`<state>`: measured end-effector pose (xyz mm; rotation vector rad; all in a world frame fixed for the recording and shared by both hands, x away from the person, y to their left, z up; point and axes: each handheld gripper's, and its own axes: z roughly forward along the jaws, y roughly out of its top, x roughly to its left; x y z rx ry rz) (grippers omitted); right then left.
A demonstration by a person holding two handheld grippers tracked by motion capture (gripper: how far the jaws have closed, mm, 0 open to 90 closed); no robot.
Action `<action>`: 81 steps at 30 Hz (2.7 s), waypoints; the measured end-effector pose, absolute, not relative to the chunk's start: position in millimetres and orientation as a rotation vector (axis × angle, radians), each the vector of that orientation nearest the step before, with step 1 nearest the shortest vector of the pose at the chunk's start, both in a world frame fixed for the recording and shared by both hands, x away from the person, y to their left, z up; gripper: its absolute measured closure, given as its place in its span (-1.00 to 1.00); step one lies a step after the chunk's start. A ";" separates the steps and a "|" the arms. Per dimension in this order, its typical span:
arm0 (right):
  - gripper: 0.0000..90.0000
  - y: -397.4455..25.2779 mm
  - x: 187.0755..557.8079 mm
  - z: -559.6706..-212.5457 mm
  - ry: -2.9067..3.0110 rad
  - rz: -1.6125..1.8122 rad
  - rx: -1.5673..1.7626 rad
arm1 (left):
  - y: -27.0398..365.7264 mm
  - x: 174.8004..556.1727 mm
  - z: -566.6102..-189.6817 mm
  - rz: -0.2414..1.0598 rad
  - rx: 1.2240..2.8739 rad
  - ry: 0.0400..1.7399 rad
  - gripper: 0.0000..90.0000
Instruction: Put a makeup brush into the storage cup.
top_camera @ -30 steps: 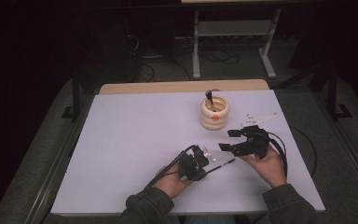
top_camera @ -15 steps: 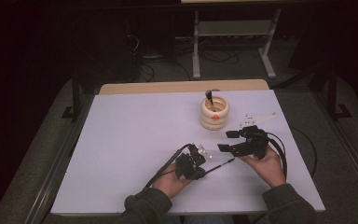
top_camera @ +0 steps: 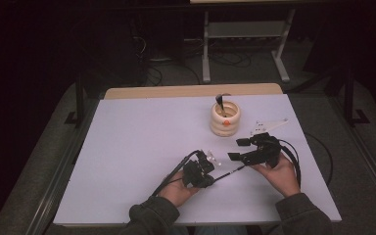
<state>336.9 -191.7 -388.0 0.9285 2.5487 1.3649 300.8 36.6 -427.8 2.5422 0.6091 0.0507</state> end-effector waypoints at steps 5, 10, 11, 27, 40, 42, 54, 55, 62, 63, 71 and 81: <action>-0.29 -191.1 337.7 -389.8 2.565 1.359 0.923 | 37.7 300.9 -427.5 0.044 2.549 0.607 0.91; -0.29 -189.8 337.5 -390.2 2.570 1.350 0.911 | 39.1 301.2 -427.5 0.050 2.548 0.603 0.91; -0.29 -190.1 337.6 -390.3 2.572 1.349 0.917 | 39.9 301.5 -427.3 0.051 2.549 0.602 0.91; -0.29 -188.0 338.5 -393.0 2.590 1.344 0.921 | 45.3 305.5 -427.0 0.046 2.561 0.615 0.91; -0.28 -195.1 340.0 -392.0 2.564 1.369 0.930 | 26.5 308.6 -422.2 0.066 2.697 0.625 0.88; -0.27 -195.3 340.5 -392.5 2.570 1.367 0.930 | 26.8 310.3 -422.1 0.048 2.697 0.626 0.90; -0.26 -193.4 339.1 -392.2 2.579 1.370 0.919 | 43.2 312.8 -418.5 0.030 2.623 0.589 0.91; -0.26 -192.9 338.9 -392.0 2.580 1.376 0.922 | 45.6 312.6 -417.2 0.040 2.597 0.611 0.91; -0.27 -188.5 336.9 -389.4 2.567 1.415 0.926 | 71.4 314.8 -402.2 0.056 2.525 0.658 0.91; -0.27 -184.6 335.0 -388.2 2.573 1.421 0.914 | 77.7 314.4 -398.5 0.063 2.495 0.659 0.91; -0.27 -173.4 328.5 -384.9 2.604 1.446 0.894 | 100.2 313.8 -384.5 0.078 2.449 0.681 0.91; -0.25 -156.3 326.4 -384.0 2.646 1.453 0.892 | 120.7 309.3 -369.2 0.115 2.353 0.699 0.91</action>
